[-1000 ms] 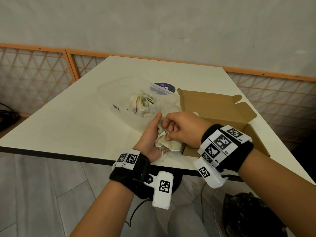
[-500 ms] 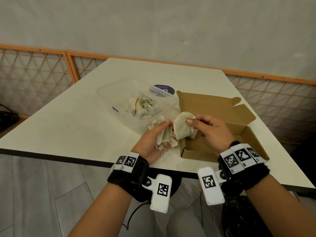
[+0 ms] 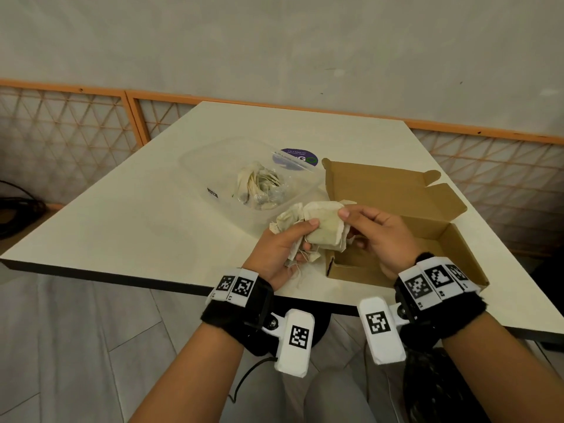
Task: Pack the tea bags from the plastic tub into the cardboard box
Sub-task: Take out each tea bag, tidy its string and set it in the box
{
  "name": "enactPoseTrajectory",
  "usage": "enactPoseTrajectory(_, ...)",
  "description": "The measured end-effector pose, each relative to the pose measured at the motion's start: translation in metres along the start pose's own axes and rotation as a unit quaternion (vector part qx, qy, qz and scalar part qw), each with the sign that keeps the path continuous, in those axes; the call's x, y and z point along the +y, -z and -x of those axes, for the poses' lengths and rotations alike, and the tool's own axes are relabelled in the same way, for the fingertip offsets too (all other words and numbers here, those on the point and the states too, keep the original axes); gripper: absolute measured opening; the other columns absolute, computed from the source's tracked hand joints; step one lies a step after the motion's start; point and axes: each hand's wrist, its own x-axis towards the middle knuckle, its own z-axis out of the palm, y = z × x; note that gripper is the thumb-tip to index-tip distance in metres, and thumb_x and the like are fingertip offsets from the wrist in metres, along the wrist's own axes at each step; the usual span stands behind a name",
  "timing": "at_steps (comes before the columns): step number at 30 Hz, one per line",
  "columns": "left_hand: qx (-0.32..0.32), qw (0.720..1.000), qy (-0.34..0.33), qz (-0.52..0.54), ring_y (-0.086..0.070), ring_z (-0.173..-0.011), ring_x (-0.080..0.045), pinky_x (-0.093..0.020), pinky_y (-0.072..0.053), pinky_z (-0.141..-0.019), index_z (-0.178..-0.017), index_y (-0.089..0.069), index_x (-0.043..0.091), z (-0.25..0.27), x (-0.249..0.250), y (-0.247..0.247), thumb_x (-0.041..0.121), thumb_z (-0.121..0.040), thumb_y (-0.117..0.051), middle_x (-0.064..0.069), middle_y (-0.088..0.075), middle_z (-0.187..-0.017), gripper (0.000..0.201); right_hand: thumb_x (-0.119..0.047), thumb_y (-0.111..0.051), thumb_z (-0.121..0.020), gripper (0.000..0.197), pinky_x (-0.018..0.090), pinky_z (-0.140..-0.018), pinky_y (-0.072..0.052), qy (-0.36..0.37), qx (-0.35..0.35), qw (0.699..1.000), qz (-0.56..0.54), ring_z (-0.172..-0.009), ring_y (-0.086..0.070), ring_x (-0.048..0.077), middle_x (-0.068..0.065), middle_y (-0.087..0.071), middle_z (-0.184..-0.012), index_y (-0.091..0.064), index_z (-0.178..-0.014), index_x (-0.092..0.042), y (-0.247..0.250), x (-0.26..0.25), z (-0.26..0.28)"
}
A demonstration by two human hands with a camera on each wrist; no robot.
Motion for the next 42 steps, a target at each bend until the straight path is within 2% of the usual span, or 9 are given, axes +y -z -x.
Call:
enactPoseTrajectory(6, 0.002, 1.0, -0.004, -0.017, -0.049, -0.045, -0.003, -0.014, -0.038, -0.037, -0.11, -0.057, 0.007, 0.002, 0.001, -0.004, 0.01, -0.081, -0.069, 0.0, -0.06, -0.069, 0.032, -0.034, -0.067, -0.066, 0.021, 0.019, -0.055, -0.039, -0.011, -0.013, 1.0, 0.004, -0.061, -0.056, 0.009, -0.003, -0.069, -0.07, -0.07, -0.077, -0.017, 0.0, -0.002, 0.002)
enactPoseTrajectory(10, 0.003, 0.999, -0.022, -0.033, -0.049, -0.053, -0.006, -0.017, -0.04, -0.045, -0.103, -0.063, 0.011, 0.002, 0.0, -0.003, 0.013, -0.08, -0.07, -0.001, -0.06, -0.074, 0.024, -0.011, -0.069, -0.078, 0.014, 0.016, -0.059, -0.045, -0.024, -0.065, 0.993, 0.091, -0.068, -0.06, 0.008, 0.002, -0.068, -0.081, -0.069, -0.092, -0.012, 0.0, -0.004, 0.002)
enactPoseTrajectory(14, 0.019, 1.0, 0.003, -0.007, -0.045, -0.049, -0.002, -0.012, -0.033, -0.037, -0.091, -0.06, 0.015, -0.001, 0.001, -0.003, 0.019, -0.075, -0.07, 0.002, -0.06, -0.076, 0.019, -0.011, -0.068, -0.08, 0.013, 0.039, -0.076, -0.043, -0.04, 0.024, 0.997, 0.057, -0.088, -0.056, 0.03, 0.018, -0.068, -0.099, -0.067, -0.093, -0.01, 0.029, -0.021, -0.009)
enactPoseTrajectory(17, 0.017, 1.0, 0.014, -0.005, -0.045, -0.05, -0.001, -0.011, -0.032, -0.037, -0.089, -0.06, 0.015, -0.002, 0.001, -0.002, 0.021, -0.079, -0.062, 0.002, -0.06, -0.078, 0.012, -0.02, -0.071, -0.079, 0.031, 0.031, -0.066, -0.042, -0.045, 0.08, 0.991, 0.099, -0.083, -0.055, 0.029, 0.023, -0.067, -0.104, -0.066, -0.104, -0.003, 0.063, -0.035, -0.019)
enactPoseTrajectory(21, 0.015, 1.0, 0.025, 0.005, -0.045, -0.049, -0.001, -0.01, -0.032, -0.037, -0.088, -0.06, 0.016, 0.0, 0.002, -0.004, 0.021, -0.079, -0.059, 0.002, -0.059, -0.078, 0.01, -0.024, -0.068, -0.082, 0.014, 0.023, -0.05, -0.031, -0.131, 0.035, 0.946, 0.295, -0.055, -0.044, 0.016, 0.006, -0.056, -0.066, -0.063, -0.086, -0.012, 0.078, -0.03, -0.024)
enactPoseTrajectory(26, 0.012, 1.0, 0.024, 0.001, -0.045, -0.049, -0.001, -0.01, -0.032, -0.037, -0.087, -0.059, 0.015, 0.002, 0.003, -0.007, 0.022, -0.077, -0.059, 0.002, -0.06, -0.076, 0.012, -0.014, -0.064, -0.085, 0.009, 0.02, -0.047, -0.033, -0.207, -0.005, 0.938, 0.279, -0.051, -0.041, 0.011, 0.006, -0.052, -0.071, -0.063, -0.094, -0.015, 0.07, -0.014, -0.029)
enactPoseTrajectory(32, 0.012, 1.0, 0.02, -0.001, -0.046, -0.049, -0.001, -0.011, -0.032, -0.038, -0.089, -0.059, 0.014, 0.001, 0.003, -0.006, 0.022, -0.076, -0.06, 0.001, -0.062, -0.076, 0.015, -0.022, -0.063, -0.087, 0.008, 0.019, -0.046, -0.032, -0.199, 0.061, 0.938, 0.279, -0.05, -0.038, 0.012, 0.002, -0.048, -0.062, -0.062, -0.095, -0.021, 0.069, -0.011, -0.034)
enactPoseTrajectory(38, 0.008, 0.997, -0.009, -0.075, -0.047, -0.052, -0.004, -0.013, -0.033, -0.04, -0.088, -0.059, 0.015, 0.002, 0.001, -0.009, 0.02, -0.081, -0.062, 0.0, -0.06, -0.074, 0.009, -0.03, -0.061, -0.089, 0.035, 0.027, -0.069, -0.046, -0.208, 0.11, 0.947, 0.219, -0.069, -0.051, 0.017, 0.005, -0.056, -0.077, -0.057, -0.122, -0.021, 0.071, -0.007, -0.036)
enactPoseTrajectory(42, 0.002, 0.988, -0.029, -0.15, -0.044, -0.053, -0.007, -0.015, -0.033, -0.043, -0.084, -0.06, 0.017, 0.005, 0.001, -0.014, 0.017, -0.078, -0.068, 0.002, -0.055, -0.069, 0.01, -0.032, -0.06, -0.089, 0.024, 0.034, -0.091, -0.048, -0.22, 0.117, 0.953, 0.173, -0.09, -0.055, 0.019, 0.009, -0.06, -0.102, -0.06, -0.11, -0.021, 0.071, -0.007, -0.035)
